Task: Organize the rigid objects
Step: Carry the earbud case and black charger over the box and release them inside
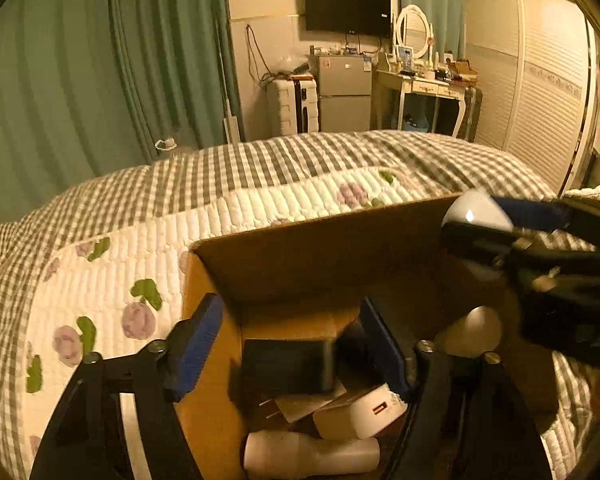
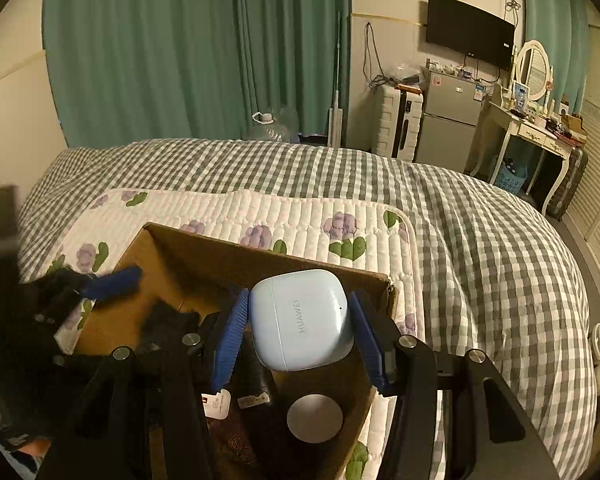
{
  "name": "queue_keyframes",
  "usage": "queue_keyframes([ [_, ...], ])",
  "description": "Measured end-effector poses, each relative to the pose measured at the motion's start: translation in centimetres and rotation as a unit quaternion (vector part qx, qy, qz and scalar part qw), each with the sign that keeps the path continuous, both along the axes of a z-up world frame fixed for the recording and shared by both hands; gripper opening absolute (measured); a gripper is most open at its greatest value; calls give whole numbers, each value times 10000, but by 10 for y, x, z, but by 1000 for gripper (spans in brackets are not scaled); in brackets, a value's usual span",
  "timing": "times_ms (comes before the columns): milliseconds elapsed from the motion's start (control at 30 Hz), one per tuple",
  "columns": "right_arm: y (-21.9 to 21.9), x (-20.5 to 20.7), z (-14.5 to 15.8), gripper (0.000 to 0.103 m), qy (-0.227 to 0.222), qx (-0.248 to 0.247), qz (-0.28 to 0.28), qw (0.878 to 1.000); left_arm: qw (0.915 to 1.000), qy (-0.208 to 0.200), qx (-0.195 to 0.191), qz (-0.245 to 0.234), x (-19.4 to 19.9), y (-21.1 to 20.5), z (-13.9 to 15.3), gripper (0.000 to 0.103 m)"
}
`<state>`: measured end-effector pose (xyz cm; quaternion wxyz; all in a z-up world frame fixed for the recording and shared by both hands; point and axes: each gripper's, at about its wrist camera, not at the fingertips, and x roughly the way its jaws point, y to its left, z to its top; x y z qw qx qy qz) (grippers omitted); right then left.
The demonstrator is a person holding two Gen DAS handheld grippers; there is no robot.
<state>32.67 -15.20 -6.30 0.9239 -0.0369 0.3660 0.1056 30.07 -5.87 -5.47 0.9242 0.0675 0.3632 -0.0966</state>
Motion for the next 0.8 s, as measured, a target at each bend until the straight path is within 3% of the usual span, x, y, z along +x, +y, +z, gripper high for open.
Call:
queue_keyframes([
  [133, 3, 4, -4, 51, 127, -56, -21, 9999, 9999, -108, 102, 67, -9, 4, 12, 75],
  [367, 11, 16, -19, 52, 471, -70, -11, 9989, 9999, -121, -48, 72, -19, 15, 13, 75],
  [467, 9, 15, -17, 60, 368, 66, -169, 9992, 9999, -112, -76, 93, -23, 19, 12, 75],
  [633, 4, -1, 8, 62, 147, 39, -319, 9994, 9996, -141, -104, 208, -38, 28, 27, 75],
  [800, -2, -41, 58, 62, -166, -10, -431, 9989, 9986, -411, -156, 280, -71, 35, 64, 75],
])
